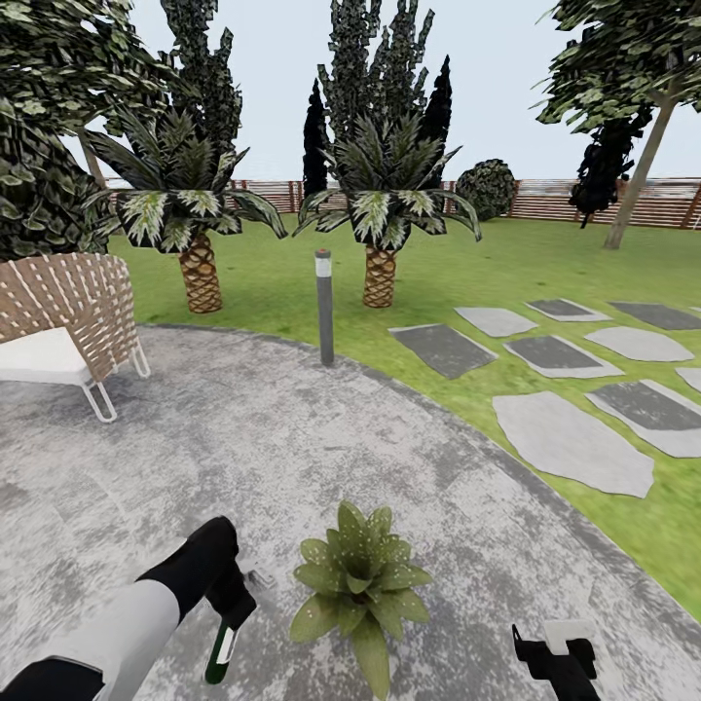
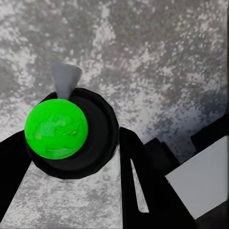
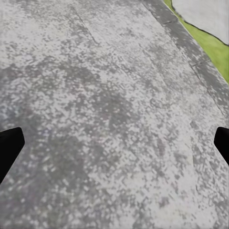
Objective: Pick up the pesticide atomizer in the garden and spray insectifuge to fully cover both potted plants in the garden.
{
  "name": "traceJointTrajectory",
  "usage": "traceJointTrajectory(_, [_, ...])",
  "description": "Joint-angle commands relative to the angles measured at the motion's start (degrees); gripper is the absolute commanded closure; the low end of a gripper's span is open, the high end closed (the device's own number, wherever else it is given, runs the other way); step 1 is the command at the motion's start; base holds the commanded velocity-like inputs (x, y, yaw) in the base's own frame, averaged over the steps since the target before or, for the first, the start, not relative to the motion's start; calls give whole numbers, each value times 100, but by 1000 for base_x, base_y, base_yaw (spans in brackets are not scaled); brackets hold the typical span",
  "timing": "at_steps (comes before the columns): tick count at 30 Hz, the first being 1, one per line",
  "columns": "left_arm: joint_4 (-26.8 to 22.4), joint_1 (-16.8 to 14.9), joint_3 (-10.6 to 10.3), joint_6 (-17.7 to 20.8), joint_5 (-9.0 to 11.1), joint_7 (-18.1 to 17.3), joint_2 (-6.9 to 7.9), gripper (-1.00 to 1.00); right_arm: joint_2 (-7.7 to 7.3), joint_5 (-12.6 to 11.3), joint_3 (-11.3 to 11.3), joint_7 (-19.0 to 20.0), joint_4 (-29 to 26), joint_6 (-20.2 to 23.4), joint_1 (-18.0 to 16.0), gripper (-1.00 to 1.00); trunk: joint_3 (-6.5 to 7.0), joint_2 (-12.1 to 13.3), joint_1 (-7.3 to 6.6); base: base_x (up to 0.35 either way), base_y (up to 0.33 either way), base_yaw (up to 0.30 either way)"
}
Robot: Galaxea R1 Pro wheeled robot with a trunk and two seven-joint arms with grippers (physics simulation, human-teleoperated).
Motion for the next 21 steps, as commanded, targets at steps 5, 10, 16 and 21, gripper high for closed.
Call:
traceJointTrajectory(5, [59, 6, -22, -12, 187, 265, -11, 100, 5, 62, -34, -18, 10, -22, -6, -100, -5, -2, -1, 0, 0, 0])
traceJointTrajectory(10, [353, 20, -32, -28, 209, 246, -42, 100, 9, 53, -37, -29, 8, -25, -6, -100, -5, -2, -1, 0, 0, 8])
traceJointTrajectory(16, [357, 21, -14, 0, 204, 188, -113, 100, 9, 52, -37, -35, 8, -26, -6, -100, -18, -2, -1, 0, 0, 177])
traceJointTrajectory(21, [321, 21, -13, 10, 202, 185, -121, 100, 8, 53, -37, -35, 8, -26, -6, -100, -28, -2, -1, 109, -69, 138])
